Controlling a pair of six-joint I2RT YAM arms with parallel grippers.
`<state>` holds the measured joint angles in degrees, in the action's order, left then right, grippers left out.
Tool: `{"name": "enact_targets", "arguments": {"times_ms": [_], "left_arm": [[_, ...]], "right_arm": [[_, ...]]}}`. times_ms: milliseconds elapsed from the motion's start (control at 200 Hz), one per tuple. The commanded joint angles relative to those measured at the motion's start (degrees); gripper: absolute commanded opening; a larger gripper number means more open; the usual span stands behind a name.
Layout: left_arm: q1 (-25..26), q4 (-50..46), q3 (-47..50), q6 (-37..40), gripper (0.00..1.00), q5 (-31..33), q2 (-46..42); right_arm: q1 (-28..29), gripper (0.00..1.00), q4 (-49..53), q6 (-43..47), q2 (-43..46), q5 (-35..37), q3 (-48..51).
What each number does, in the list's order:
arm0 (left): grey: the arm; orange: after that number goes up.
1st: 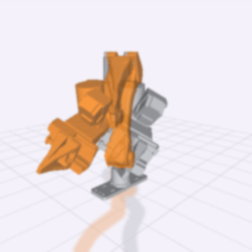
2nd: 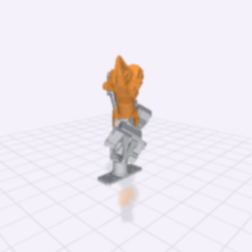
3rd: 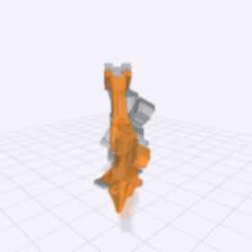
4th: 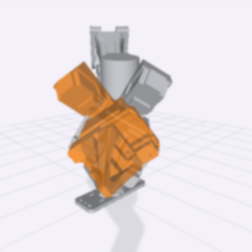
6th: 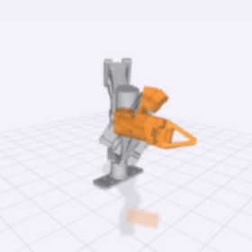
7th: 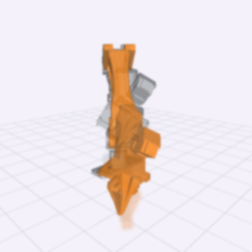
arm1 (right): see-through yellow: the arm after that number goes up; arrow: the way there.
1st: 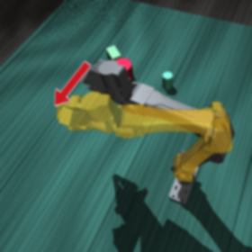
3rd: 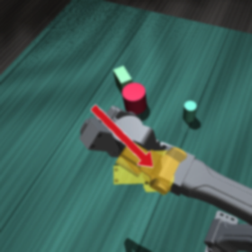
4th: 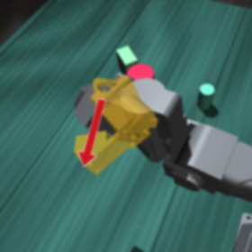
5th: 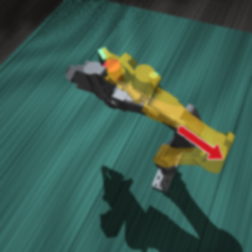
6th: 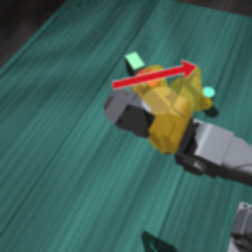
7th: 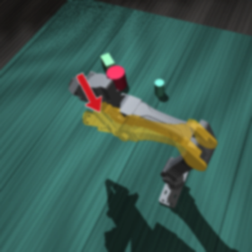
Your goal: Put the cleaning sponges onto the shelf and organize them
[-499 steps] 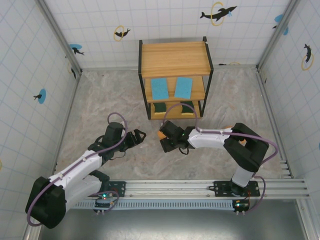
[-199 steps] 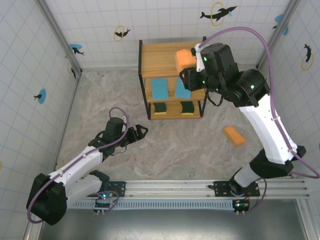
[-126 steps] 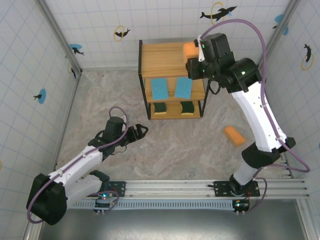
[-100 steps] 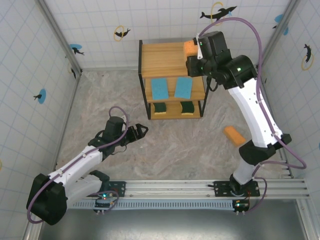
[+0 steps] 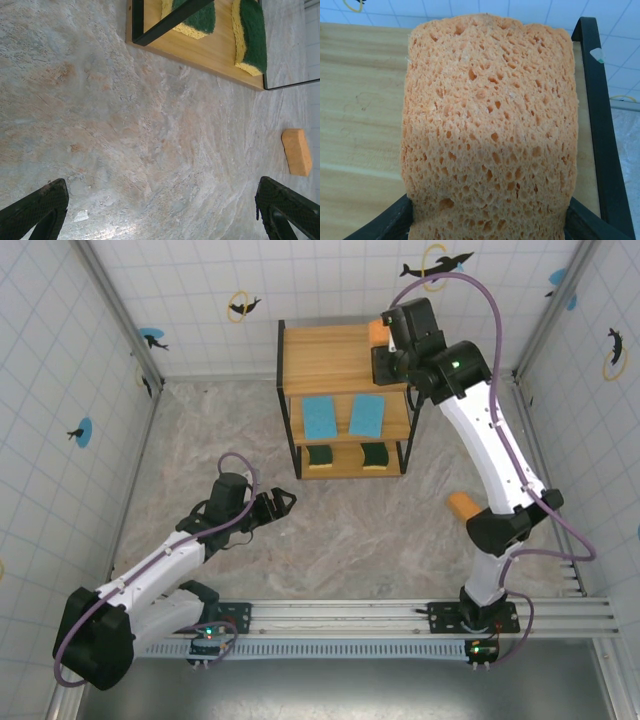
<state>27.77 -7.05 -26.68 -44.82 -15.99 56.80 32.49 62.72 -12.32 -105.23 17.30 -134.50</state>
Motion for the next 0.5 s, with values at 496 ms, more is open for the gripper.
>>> {"name": "enact_targets", "arguments": {"times_ms": [496], "left_arm": [[0.19, -1.06, -2.4, 0.87, 0.98, 0.09, 0.79]], "right_arm": [[-1.14, 0.51, -2.43, 0.38, -3.93, 0.36, -3.49]]}}
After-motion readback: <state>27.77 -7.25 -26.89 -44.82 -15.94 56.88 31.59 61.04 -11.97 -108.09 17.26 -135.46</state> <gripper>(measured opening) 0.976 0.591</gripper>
